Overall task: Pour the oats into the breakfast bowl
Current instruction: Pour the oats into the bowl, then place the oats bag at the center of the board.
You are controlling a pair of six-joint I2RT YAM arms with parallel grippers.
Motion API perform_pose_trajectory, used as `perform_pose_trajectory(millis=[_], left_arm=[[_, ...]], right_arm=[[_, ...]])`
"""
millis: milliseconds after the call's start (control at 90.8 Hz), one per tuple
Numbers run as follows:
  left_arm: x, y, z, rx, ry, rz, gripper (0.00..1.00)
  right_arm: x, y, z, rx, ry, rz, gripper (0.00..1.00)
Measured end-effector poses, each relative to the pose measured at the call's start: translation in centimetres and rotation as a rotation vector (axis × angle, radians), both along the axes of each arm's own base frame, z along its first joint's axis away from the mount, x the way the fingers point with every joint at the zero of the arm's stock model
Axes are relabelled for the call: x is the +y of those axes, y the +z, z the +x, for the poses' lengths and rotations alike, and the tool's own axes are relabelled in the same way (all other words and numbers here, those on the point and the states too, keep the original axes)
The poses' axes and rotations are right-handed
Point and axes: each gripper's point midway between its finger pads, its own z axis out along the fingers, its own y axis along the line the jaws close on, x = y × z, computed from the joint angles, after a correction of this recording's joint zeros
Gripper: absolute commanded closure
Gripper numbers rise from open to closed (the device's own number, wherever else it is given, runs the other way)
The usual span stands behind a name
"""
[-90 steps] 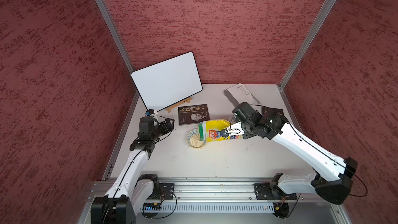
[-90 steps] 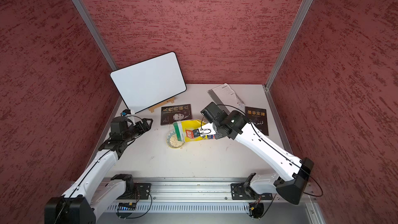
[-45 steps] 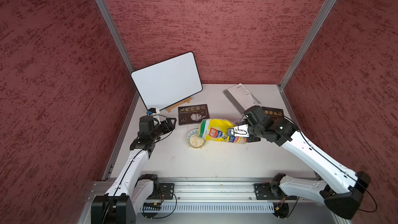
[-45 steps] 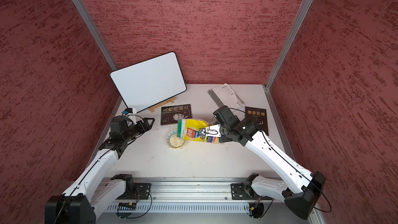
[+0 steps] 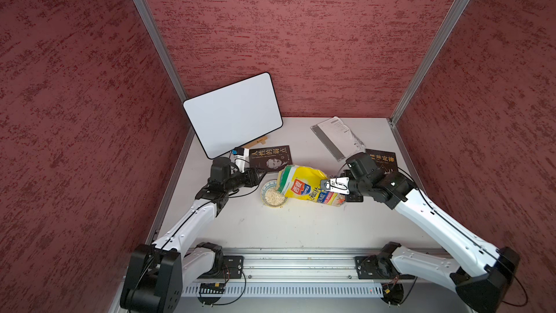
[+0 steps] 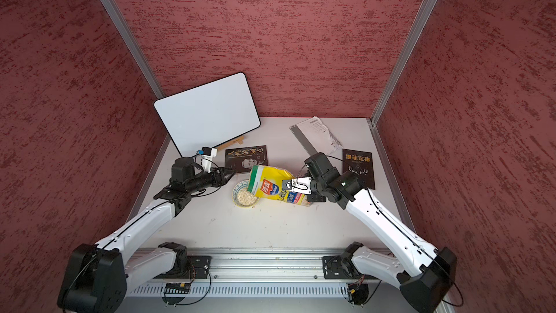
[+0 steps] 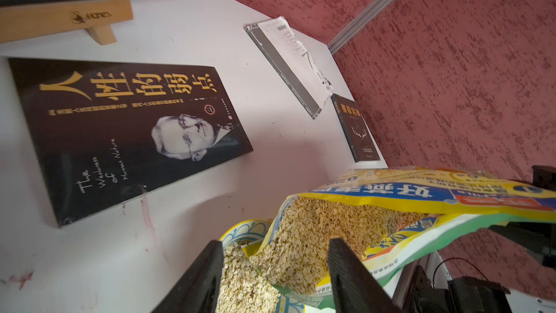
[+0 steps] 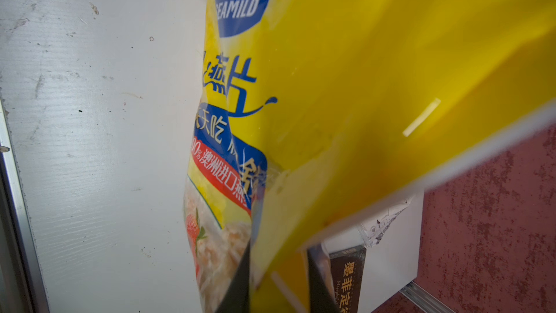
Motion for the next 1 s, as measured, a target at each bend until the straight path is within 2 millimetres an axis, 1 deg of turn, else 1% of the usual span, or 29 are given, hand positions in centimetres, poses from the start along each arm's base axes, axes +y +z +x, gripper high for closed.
perform_pose_trajectory(millis=[154, 474, 573, 727, 804, 870, 1003], left_arm=[[-2.2, -0.5, 0.2, -0.021, -0.104, 0.043, 0.43], [-4.5, -3.2, 0.9, 0.008, -0.261, 0.069, 0.49], [-5.1, -4.2, 0.9, 0.026, -0.298, 0.071, 0.53], [-5.8, -5.4, 1.1, 0.054, -0.335, 0.066, 0.54], [-6.2, -5.7, 1.2, 0.061, -0.352, 0.063, 0.58], [-6.5, -5.8, 1.1, 0.061, -0.373, 0.056, 0.64], [-7.1, -5.5, 0.7, 0.053, -0.407, 0.042, 0.84]], right_arm=[[-0.2, -0.4, -0.2, 0.001, -0.004, 0.016, 1.0], [-0.4, -0.5, -0.1, 0.007, -0.009, 0.023, 1.0], [-0.3, -0.5, -0.1, 0.006, -0.009, 0.023, 1.0], [-0.3, -0.5, -0.1, 0.006, -0.009, 0.024, 1.0], [-0.3, -0.5, -0.1, 0.006, -0.009, 0.024, 1.0], [-0.3, -0.5, -0.1, 0.006, -0.009, 0.024, 1.0], [-0.4, -0.5, -0.1, 0.006, -0.012, 0.024, 1.0]])
